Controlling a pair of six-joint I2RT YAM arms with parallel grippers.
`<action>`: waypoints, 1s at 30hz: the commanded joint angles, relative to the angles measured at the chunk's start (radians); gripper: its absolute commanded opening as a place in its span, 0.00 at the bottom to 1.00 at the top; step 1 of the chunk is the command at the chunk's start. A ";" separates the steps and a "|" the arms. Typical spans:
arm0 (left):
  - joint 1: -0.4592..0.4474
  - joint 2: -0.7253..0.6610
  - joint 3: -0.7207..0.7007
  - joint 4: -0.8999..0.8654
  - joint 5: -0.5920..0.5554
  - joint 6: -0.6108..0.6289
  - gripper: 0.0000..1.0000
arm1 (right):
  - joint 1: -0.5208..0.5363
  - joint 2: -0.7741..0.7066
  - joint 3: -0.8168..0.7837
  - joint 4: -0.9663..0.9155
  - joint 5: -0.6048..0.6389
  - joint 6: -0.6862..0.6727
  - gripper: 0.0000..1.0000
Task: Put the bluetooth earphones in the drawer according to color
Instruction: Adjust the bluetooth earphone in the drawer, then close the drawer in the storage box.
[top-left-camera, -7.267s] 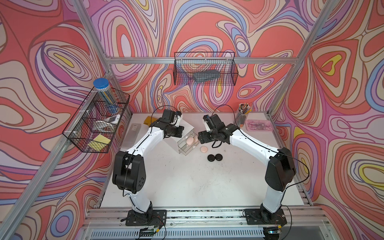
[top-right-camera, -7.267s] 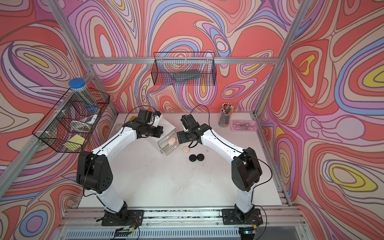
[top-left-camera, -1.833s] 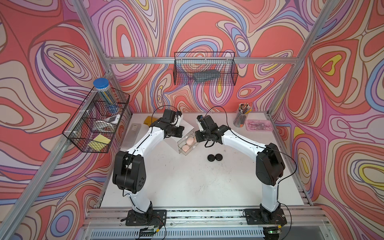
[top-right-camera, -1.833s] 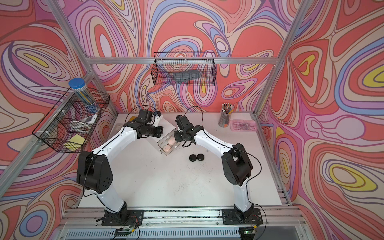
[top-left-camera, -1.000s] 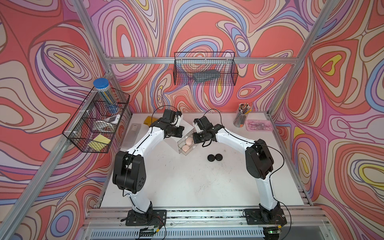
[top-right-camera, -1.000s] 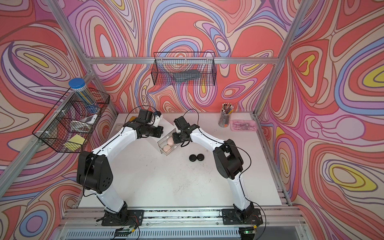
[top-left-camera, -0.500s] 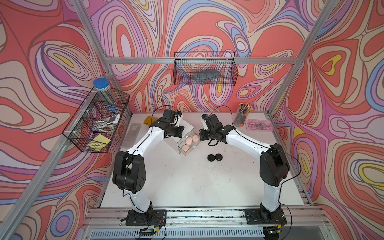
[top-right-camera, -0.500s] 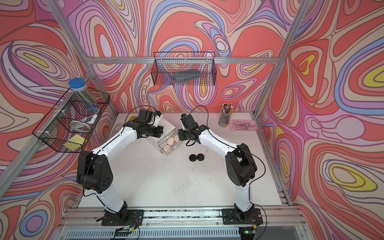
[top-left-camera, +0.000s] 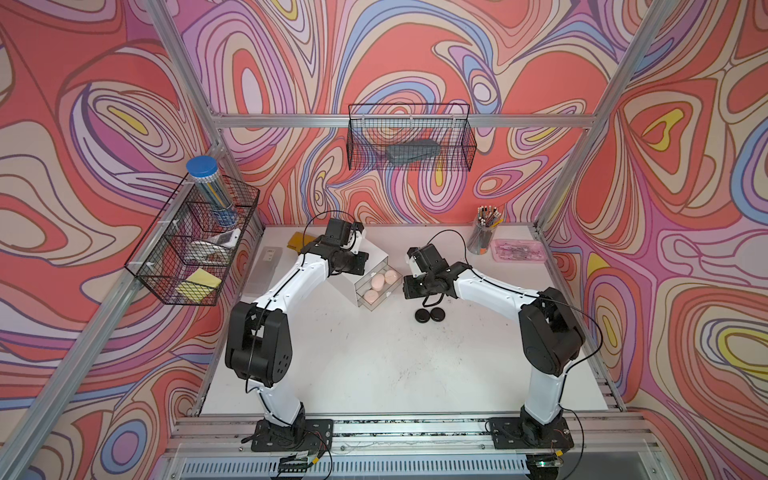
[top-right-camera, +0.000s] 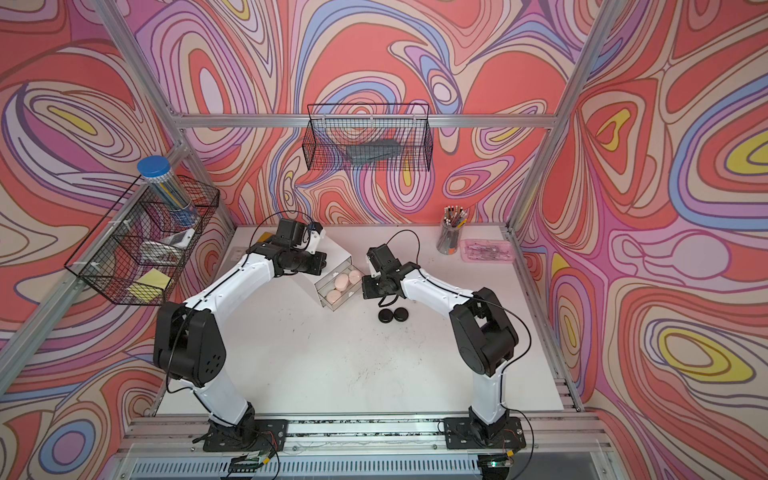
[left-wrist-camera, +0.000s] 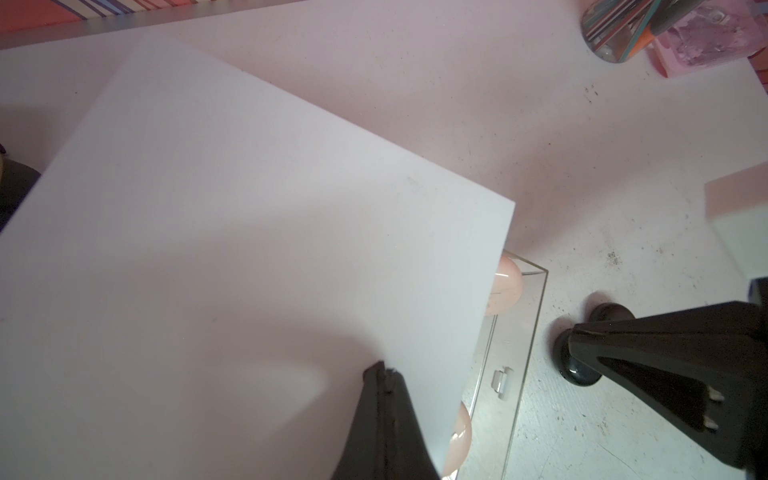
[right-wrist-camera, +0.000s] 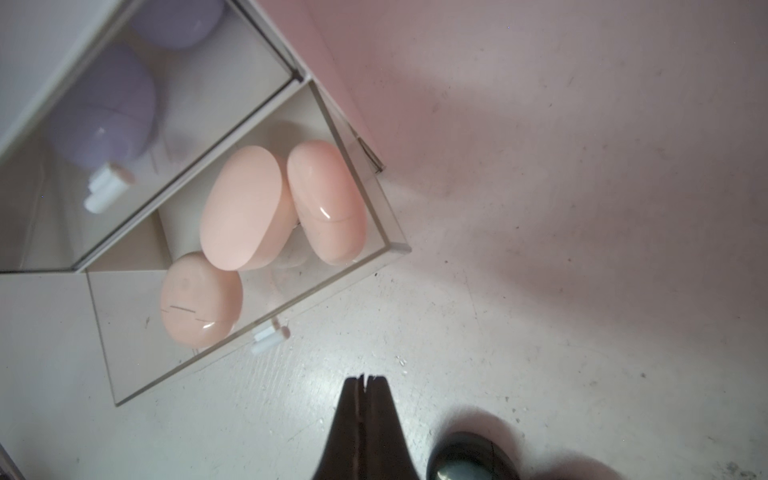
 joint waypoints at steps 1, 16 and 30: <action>-0.011 0.058 -0.031 -0.161 -0.013 -0.004 0.00 | 0.003 0.037 0.042 0.045 -0.050 0.014 0.00; -0.010 0.060 -0.033 -0.161 -0.011 -0.001 0.00 | 0.003 0.222 0.227 0.100 -0.154 0.028 0.00; -0.011 0.061 -0.031 -0.162 -0.009 -0.001 0.00 | 0.003 0.301 0.317 0.148 -0.181 0.077 0.00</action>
